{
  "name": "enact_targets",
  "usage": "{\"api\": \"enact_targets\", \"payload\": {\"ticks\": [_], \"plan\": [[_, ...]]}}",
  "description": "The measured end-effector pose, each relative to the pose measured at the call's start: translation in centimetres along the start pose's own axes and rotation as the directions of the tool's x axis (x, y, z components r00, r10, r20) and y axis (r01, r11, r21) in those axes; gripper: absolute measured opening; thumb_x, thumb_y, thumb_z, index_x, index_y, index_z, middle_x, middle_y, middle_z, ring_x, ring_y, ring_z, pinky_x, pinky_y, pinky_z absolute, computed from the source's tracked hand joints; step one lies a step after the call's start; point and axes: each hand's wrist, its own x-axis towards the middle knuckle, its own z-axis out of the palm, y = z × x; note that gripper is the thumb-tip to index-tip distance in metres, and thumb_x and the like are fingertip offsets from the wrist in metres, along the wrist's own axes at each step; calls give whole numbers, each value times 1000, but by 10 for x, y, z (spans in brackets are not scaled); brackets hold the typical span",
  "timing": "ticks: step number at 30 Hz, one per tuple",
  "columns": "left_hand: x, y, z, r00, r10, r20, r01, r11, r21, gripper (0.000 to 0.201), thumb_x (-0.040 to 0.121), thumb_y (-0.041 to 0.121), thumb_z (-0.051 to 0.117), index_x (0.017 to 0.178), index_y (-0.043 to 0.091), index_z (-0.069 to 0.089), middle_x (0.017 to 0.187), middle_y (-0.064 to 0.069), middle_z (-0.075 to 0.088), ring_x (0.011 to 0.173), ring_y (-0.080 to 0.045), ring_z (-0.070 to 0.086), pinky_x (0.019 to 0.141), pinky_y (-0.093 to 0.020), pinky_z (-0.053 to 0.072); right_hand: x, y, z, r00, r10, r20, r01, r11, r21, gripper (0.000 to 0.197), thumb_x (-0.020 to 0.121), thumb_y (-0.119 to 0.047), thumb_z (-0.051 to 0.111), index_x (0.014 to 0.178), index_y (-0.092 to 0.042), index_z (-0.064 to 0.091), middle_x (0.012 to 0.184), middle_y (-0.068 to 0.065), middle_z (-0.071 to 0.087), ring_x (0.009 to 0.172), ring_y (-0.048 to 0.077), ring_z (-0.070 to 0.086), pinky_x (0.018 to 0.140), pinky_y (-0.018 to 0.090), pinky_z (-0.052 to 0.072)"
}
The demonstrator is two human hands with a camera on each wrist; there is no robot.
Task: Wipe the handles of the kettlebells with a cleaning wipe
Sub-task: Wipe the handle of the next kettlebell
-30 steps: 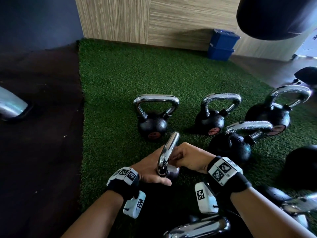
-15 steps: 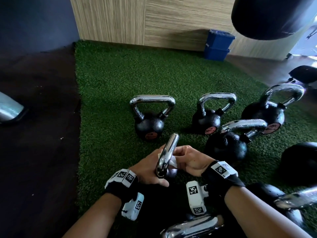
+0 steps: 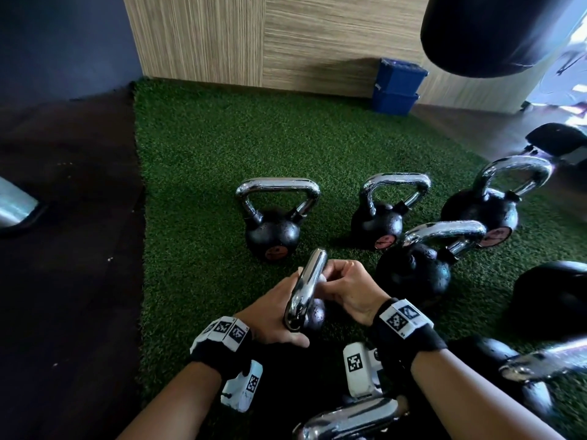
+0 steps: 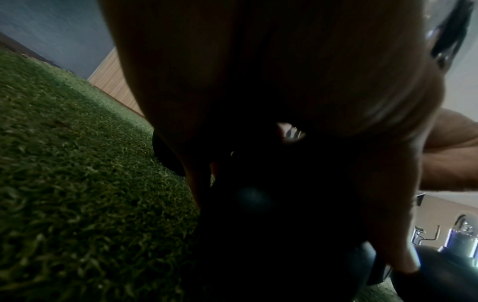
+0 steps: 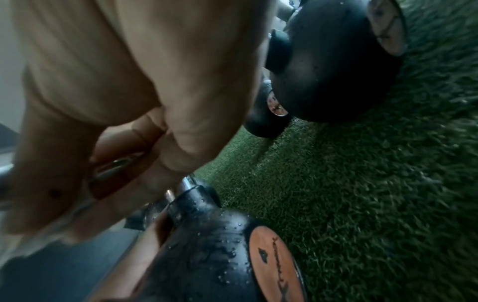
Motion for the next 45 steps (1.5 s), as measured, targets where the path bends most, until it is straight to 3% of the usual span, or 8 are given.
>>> {"api": "enact_targets", "payload": {"ticks": [4,9,23,30,34,39,42,45], "plan": [[0,4,-1,1000,10,-1,-10,1000,-2,126,63,32,96,154,53,11,154,26,30,144,3,31,122,-29,31,3,0,-2,982,-88,-166,77,995,-68,29,55,9,88,61,-7,64,64,14,70,54,20,68,53,29,57],[-2,-1,1,999,-32,12,32,999,-23,132,65,33,96,162,20,8,163,4,26,152,-11,24,124,-44,27,2,-3,-4,950,-211,-230,106,910,-400,30,45,-21,92,55,-17,64,57,-3,65,52,8,56,50,25,47],[-5,2,4,999,-48,11,49,997,-53,127,66,27,96,160,27,12,158,7,31,148,-7,30,123,-43,30,15,-3,-1,857,-222,-464,-124,786,-606,19,65,-18,82,57,-14,65,51,-2,68,49,7,62,45,23,51],[-4,9,0,1000,-4,11,4,1000,-13,126,67,34,95,161,29,11,161,15,27,150,0,25,125,-37,27,17,-1,7,883,-189,-429,-197,682,-705,18,70,-11,68,56,-13,57,64,6,70,69,25,68,60,29,53],[-10,19,-5,1000,26,-3,-26,1000,2,121,65,41,95,159,32,20,155,18,39,143,-1,39,118,-41,38,14,0,10,908,-145,-392,-223,627,-747,20,77,-14,65,63,-17,51,70,1,62,70,25,62,47,19,41],[-33,31,-11,990,-70,-126,102,957,270,134,53,90,73,159,47,3,158,28,28,144,0,35,115,-42,42,4,-16,-6,971,15,-239,-175,726,-666,47,68,-5,85,99,-20,54,75,7,72,47,20,68,41,28,52],[-44,53,-8,951,1,-308,92,954,285,116,60,92,65,155,52,13,146,36,34,130,10,45,102,-26,47,7,-35,-18,990,-142,-5,69,508,-858,58,75,-13,80,124,-34,58,61,-2,69,47,5,63,48,16,50],[-39,73,-9,919,79,-385,53,946,321,90,71,68,69,151,43,35,124,26,50,109,5,57,89,-27,56,11,-46,-17,965,-212,157,219,312,-925,54,79,-14,79,130,-29,66,89,-3,76,72,4,66,73,14,52]]}}
